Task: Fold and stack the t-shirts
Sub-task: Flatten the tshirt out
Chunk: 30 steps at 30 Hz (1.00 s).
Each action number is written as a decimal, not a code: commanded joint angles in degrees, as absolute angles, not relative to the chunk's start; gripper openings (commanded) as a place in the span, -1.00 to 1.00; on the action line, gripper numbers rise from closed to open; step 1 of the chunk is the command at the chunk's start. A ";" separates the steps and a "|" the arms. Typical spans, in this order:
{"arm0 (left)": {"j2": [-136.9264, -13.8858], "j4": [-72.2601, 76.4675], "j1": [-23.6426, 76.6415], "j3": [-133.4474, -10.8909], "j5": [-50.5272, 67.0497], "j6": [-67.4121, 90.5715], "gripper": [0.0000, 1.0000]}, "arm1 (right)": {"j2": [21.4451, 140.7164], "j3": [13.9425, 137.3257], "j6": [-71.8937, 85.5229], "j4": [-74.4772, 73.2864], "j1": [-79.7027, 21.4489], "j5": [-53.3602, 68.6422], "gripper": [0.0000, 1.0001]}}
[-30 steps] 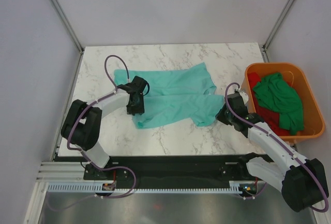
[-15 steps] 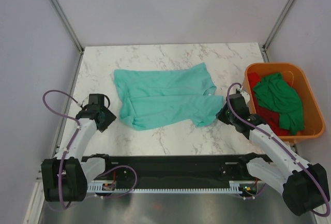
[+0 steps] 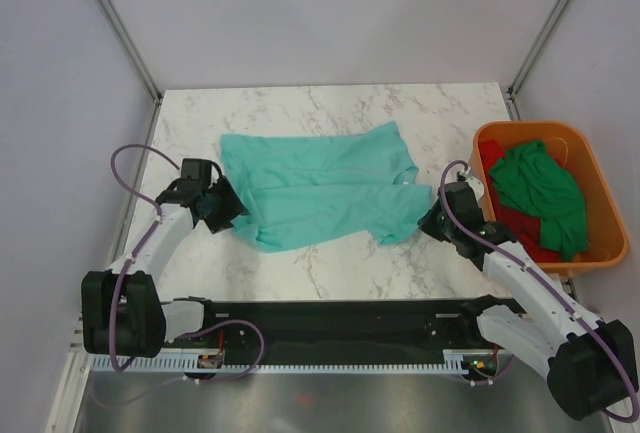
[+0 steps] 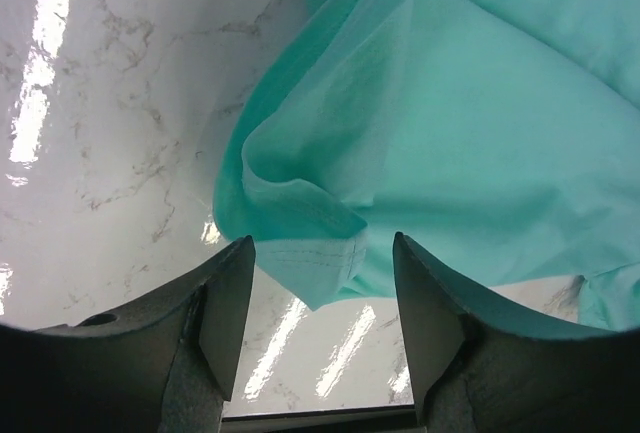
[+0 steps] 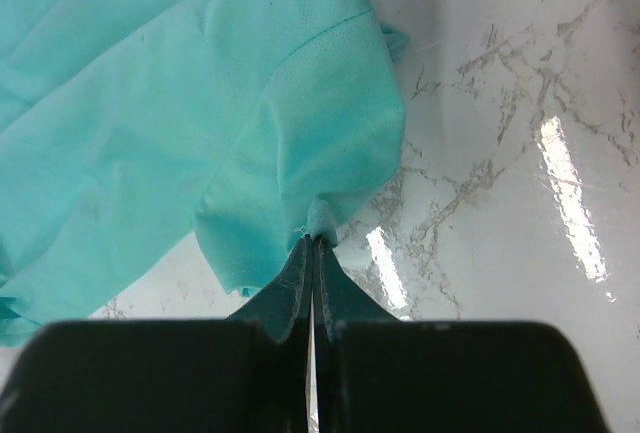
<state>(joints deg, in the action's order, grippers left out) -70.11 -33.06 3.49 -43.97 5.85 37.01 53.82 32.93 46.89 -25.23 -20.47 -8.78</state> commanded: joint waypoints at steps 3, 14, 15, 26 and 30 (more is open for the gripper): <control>-74.17 -28.66 3.43 -43.42 11.60 36.12 0.35 | 53.26 33.66 46.93 -24.43 -20.39 -8.44 -1.00; -73.05 -30.66 3.25 -40.52 3.47 35.33 -0.73 | 53.44 33.49 46.85 -24.26 -20.30 -8.53 -1.00; -71.91 -31.46 3.25 -40.34 0.99 36.64 -0.91 | 53.35 33.49 46.76 -24.34 -20.39 -8.44 -1.00; -60.73 -33.93 4.55 -37.43 -2.00 38.65 -0.55 | 52.38 33.22 46.58 -25.05 -20.39 -8.70 -1.00; -64.50 -35.41 14.39 -42.53 -6.23 35.33 -0.10 | 52.38 33.13 46.76 -24.87 -20.39 -8.79 -1.00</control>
